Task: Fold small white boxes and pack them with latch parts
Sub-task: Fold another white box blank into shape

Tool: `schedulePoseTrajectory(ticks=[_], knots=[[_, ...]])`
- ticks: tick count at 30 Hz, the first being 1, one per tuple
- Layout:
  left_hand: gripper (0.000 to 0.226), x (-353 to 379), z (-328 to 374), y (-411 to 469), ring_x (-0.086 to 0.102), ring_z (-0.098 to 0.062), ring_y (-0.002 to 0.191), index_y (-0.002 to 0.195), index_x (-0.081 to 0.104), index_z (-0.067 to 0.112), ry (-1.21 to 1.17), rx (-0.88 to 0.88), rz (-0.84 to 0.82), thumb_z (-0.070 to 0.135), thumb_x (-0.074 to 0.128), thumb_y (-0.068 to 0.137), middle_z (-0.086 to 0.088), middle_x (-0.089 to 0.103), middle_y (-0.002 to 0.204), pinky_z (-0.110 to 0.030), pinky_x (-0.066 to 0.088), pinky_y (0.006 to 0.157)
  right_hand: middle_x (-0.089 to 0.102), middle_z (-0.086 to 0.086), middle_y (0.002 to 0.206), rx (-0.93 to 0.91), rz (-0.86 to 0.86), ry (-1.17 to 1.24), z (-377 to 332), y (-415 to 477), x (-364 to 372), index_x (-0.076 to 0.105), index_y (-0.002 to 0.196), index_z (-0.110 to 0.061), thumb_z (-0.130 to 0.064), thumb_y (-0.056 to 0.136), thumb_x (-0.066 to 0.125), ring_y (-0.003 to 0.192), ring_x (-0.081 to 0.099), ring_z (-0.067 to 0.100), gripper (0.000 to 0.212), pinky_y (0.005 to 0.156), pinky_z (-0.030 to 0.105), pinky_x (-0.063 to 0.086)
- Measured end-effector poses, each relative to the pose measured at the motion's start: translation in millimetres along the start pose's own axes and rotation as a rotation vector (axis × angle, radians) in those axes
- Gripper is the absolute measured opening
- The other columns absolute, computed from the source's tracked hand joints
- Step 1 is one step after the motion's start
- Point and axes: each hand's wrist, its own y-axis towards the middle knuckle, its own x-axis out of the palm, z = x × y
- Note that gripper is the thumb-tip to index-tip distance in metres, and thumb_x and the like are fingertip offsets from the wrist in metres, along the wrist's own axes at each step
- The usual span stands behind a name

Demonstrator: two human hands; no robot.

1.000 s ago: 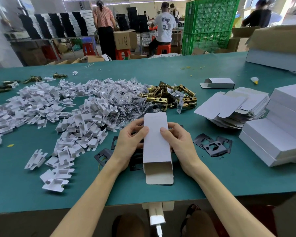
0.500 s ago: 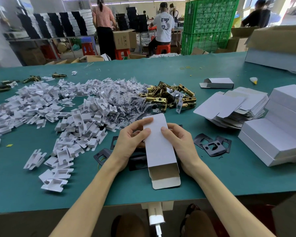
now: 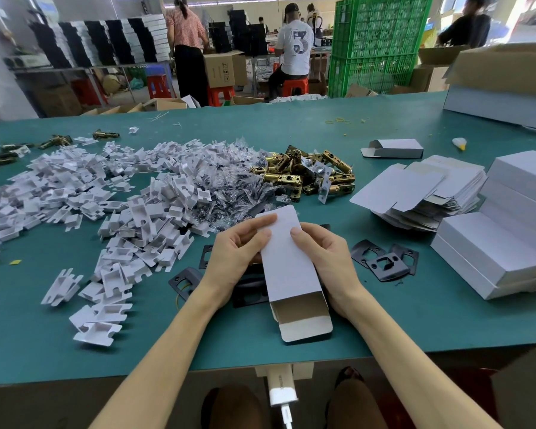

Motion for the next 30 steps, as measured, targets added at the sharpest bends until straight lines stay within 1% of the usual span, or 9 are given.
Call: schedulePoseTrajectory(ticks=[5,9,13,16,19,21,24,27,30], knots=[[0.034,0.5,1.9,0.4,0.070,-0.022,0.101,0.132,0.070,0.015,-0.075,-0.047,-0.025,0.012,0.066,0.099,-0.014,0.075,0.122,-0.042,0.061,0.091,0.077,0.007,0.108,-0.003,0.012,0.003,0.7,0.8,-0.2,0.076,0.110,-0.025,-0.039,0.091,0.072,0.093,0.075,0.025,0.025,0.076,0.038,0.061],[0.037,-0.5,5.0,1.8,0.069,-0.021,0.095,0.130,0.071,0.012,-0.175,-0.104,-0.027,0.016,0.071,0.093,-0.014,0.075,0.118,-0.035,0.063,0.082,0.077,0.007,0.107,-0.005,0.011,-0.013,0.7,1.0,-0.3,0.075,0.111,-0.022,-0.038,0.092,0.073,0.094,0.074,0.026,0.025,0.079,0.040,0.061],[0.037,-0.4,3.8,1.9,0.069,-0.022,0.100,0.130,0.071,0.012,-0.161,-0.099,-0.036,0.016,0.071,0.093,-0.016,0.075,0.121,-0.036,0.061,0.087,0.076,0.008,0.109,-0.005,0.019,-0.009,0.6,1.2,-0.6,0.072,0.114,-0.019,-0.032,0.095,0.071,0.093,0.072,0.023,0.023,0.079,0.039,0.060],[0.041,1.2,4.0,-0.3,0.070,-0.024,0.100,0.131,0.070,0.012,-0.110,-0.075,-0.060,0.019,0.072,0.091,-0.018,0.075,0.121,-0.033,0.063,0.085,0.073,0.014,0.108,-0.003,0.041,-0.008,-0.1,1.0,-1.6,0.067,0.114,-0.015,-0.030,0.096,0.071,0.090,0.070,0.026,0.024,0.081,0.047,0.057],[0.045,3.5,5.2,-2.9,0.071,-0.022,0.101,0.132,0.069,0.012,-0.056,-0.046,-0.086,0.021,0.075,0.088,-0.015,0.075,0.121,-0.029,0.060,0.082,0.073,0.012,0.105,-0.016,0.034,-0.012,-1.2,-0.1,-2.8,0.071,0.110,-0.017,-0.030,0.094,0.073,0.089,0.069,0.028,0.021,0.084,0.054,0.057],[0.045,4.2,5.7,-3.5,0.072,-0.023,0.101,0.132,0.069,0.015,-0.039,-0.050,-0.094,0.022,0.080,0.089,-0.015,0.075,0.121,-0.034,0.061,0.085,0.073,0.014,0.105,-0.010,0.035,-0.005,-2.3,-0.9,-2.5,0.072,0.110,-0.017,-0.034,0.090,0.074,0.091,0.069,0.031,0.026,0.086,0.059,0.056],[0.046,4.1,6.9,-3.5,0.073,-0.026,0.099,0.129,0.071,0.017,-0.009,-0.057,-0.074,0.025,0.079,0.085,-0.014,0.075,0.120,-0.042,0.061,0.089,0.073,0.015,0.107,0.004,0.021,0.003,-3.9,-1.8,-1.8,0.071,0.112,-0.016,-0.037,0.087,0.074,0.091,0.069,0.031,0.032,0.085,0.056,0.057],[0.042,4.2,8.2,-4.1,0.073,-0.021,0.095,0.127,0.072,0.015,-0.015,-0.046,-0.083,0.023,0.082,0.087,-0.013,0.076,0.119,-0.030,0.060,0.078,0.074,0.013,0.105,0.005,0.011,0.003,-5.5,-2.9,-1.9,0.071,0.111,-0.016,-0.037,0.087,0.074,0.088,0.070,0.028,0.032,0.077,0.046,0.059],[0.038,4.6,7.9,-4.6,0.074,-0.018,0.092,0.125,0.073,0.014,0.009,-0.029,-0.087,0.024,0.080,0.089,-0.012,0.077,0.117,-0.026,0.059,0.074,0.074,0.012,0.105,0.003,0.018,0.007,-4.7,-3.3,-2.4,0.069,0.112,-0.014,-0.036,0.087,0.075,0.088,0.070,0.027,0.034,0.077,0.045,0.059]])
